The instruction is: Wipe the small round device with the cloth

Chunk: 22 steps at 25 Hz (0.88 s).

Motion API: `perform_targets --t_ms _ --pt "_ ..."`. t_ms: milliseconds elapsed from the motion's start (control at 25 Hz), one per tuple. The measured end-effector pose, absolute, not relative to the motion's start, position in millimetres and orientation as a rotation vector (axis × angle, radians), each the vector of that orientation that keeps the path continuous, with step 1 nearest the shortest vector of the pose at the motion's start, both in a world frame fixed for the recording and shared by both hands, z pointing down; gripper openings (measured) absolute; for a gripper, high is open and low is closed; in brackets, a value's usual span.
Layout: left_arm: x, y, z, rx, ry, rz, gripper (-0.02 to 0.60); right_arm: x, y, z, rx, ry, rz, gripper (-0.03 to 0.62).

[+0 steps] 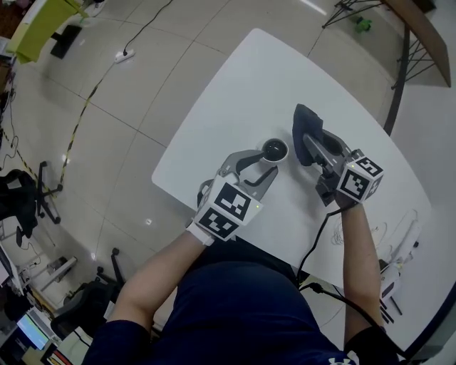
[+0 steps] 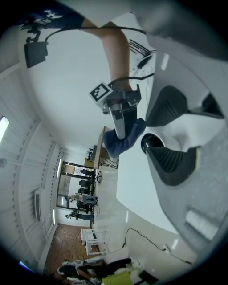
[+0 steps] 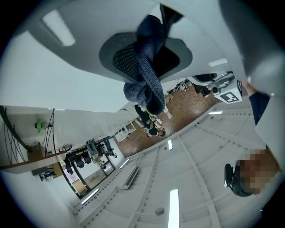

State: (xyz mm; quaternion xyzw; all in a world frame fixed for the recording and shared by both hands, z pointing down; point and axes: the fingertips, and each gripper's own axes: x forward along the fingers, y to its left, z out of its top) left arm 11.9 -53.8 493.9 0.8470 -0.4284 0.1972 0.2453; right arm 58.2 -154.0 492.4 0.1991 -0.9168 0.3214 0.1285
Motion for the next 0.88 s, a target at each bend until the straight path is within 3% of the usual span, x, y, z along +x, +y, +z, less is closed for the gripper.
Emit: perform_targets --t_ms 120,440,720,880 --pt "11.5 -52.2 480.5 2.319 -1.157 0.458 0.143 57.8 -134.5 469.9 0.605 -2.716 0.966 0.094" --pt "10.7 -57.5 410.8 2.14 -0.891 -0.273 0.207 53.5 -83.8 428.2 0.566 -2.846 1.303 0.094" --pt "29.5 -31.2 395.1 2.09 -0.568 -0.388 0.221 48.5 -39.5 416.2 0.439 -2.87 1.578 0.097" --pt "22.4 -15.1 390.3 2.027 -0.448 -0.459 0.141 48.0 -19.1 410.5 0.323 -2.882 1.812 0.098"
